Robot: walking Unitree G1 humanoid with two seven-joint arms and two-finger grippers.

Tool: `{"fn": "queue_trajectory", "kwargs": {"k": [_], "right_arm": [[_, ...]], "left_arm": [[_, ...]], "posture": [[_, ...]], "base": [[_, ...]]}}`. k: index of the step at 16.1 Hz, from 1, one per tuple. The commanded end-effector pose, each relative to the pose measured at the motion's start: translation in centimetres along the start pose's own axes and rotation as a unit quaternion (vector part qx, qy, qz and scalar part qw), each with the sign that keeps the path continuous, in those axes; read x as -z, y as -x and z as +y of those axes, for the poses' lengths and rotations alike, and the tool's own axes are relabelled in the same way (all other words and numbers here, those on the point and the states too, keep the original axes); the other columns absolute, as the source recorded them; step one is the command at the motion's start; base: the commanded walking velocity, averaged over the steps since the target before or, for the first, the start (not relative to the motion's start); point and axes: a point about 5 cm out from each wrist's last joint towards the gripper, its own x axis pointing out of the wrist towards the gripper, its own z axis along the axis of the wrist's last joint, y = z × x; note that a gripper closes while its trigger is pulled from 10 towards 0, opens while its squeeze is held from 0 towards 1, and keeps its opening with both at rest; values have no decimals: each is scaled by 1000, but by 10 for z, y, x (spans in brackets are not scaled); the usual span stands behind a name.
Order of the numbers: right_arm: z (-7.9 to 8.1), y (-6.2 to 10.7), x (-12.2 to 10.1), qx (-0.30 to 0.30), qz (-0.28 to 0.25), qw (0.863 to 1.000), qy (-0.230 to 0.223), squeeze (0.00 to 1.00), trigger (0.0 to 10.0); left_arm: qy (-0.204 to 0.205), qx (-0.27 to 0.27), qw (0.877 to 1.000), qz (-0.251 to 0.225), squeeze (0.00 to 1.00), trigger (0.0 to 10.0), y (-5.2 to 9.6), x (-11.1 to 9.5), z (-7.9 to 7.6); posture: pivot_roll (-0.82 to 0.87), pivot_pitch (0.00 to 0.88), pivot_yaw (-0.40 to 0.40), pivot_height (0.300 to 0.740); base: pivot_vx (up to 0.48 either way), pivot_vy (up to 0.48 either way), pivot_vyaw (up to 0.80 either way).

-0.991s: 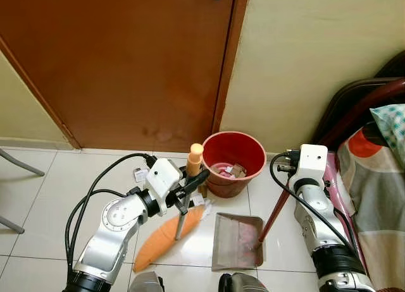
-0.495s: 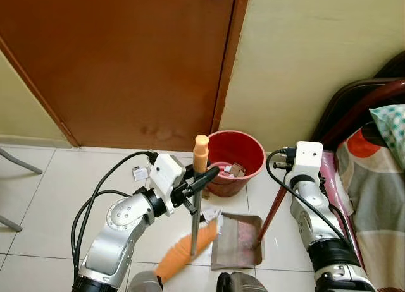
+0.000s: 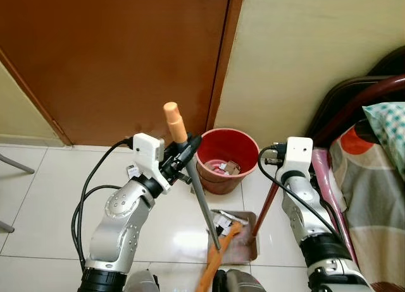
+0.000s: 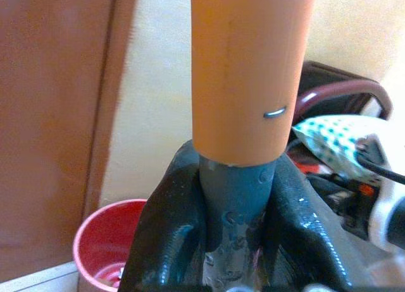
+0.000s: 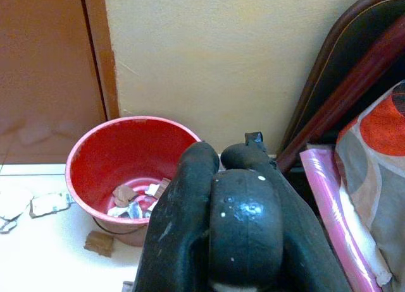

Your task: Sweep floor

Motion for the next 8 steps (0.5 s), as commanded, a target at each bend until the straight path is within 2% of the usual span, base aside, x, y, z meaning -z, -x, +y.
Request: {"fn": "queue_trajectory", "kwargs": {"k": [1, 3, 4, 7, 8], "right_arm": [[-2, 3, 1, -1, 0, 1000, 1, 0, 10000], [-9, 5, 7, 6, 8, 1000, -3, 0, 10000], [-11, 7, 7, 7, 10, 1000, -7, 0, 10000], [-10, 8, 8, -3, 13, 1000, -11, 0, 10000], [-10, 9, 9, -10, 19, 1000, -13, 0, 10000]], "left_arm": [[1, -3, 1000, -10, 0, 10000, 0, -5, 0], [-16, -34, 999, -11, 0, 10000, 5, -10, 9], [-31, -61, 998, -14, 0, 10000, 11, -13, 19], [-42, -97, 994, -30, 0, 10000, 18, -27, 35], [-50, -107, 992, -49, 0, 10000, 19, -42, 39]], "posture": [[70, 145, -99, 740], [69, 156, -88, 740], [67, 155, -85, 740], [68, 150, -79, 740], [72, 147, -78, 740]], "base": [[0, 0, 0], [0, 0, 0], [0, 0, 0], [0, 0, 0], [0, 0, 0]]}}
